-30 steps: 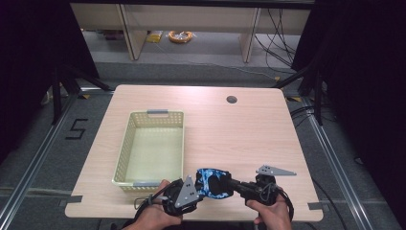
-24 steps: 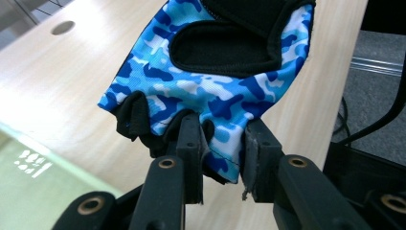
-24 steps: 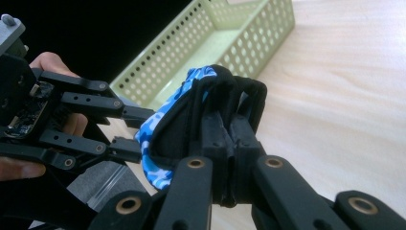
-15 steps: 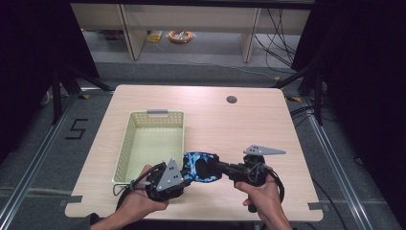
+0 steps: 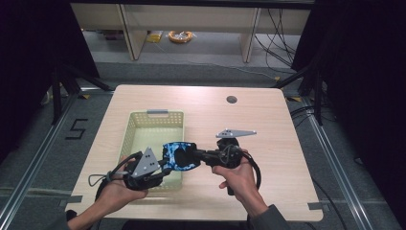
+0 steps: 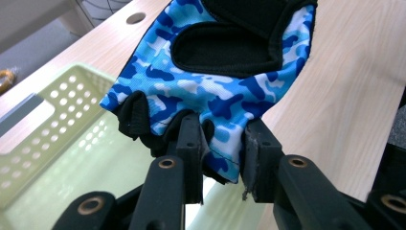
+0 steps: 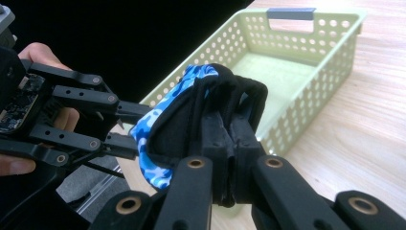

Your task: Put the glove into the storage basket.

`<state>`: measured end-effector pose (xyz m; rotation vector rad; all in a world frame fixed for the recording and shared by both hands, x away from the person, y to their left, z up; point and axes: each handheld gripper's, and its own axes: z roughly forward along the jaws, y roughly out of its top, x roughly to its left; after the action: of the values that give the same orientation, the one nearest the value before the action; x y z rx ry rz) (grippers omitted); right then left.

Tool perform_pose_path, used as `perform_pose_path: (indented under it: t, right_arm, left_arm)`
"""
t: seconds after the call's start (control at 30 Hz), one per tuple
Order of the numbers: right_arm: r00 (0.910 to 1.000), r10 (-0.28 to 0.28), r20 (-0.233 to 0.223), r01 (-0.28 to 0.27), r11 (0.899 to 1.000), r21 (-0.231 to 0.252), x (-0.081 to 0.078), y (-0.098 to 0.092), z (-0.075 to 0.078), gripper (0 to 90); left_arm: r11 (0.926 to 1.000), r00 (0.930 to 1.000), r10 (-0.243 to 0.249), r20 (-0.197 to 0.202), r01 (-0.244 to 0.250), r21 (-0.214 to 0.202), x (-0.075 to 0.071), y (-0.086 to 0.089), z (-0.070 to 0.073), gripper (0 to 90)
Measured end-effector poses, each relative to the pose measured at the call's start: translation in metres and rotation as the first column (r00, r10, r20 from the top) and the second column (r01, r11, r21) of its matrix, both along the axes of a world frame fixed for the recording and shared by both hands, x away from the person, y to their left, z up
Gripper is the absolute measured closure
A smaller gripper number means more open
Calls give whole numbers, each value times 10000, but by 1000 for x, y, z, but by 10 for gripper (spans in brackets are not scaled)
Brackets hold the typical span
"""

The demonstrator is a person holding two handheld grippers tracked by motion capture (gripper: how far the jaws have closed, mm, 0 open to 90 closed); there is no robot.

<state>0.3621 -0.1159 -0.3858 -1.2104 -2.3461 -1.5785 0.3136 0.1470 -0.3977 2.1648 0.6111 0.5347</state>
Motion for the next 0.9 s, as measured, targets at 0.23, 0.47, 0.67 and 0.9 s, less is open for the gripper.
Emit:
perform_pose_path:
  t: [0.23,0.47,0.67,0.9]
  right_arm:
    - [9997,163,-181,-168,9995,-283,17,30,-2,880]
    - [9989,324,-336,-334,9990,-292,30,53,-12,881]
    - [9972,368,-654,-401,9980,-495,41,70,-25,880]
    - [9951,340,-933,-424,9951,-891,50,88,-38,880]
  left_arm:
    - [9988,9992,257,-320,-244,414,13,26,1,715]
    - [9976,9960,590,-675,-564,404,22,44,-9,715]
    - [9954,9920,782,-989,-722,627,32,56,-19,715]
    - [9942,9834,912,-1569,-810,702,41,69,-31,715]
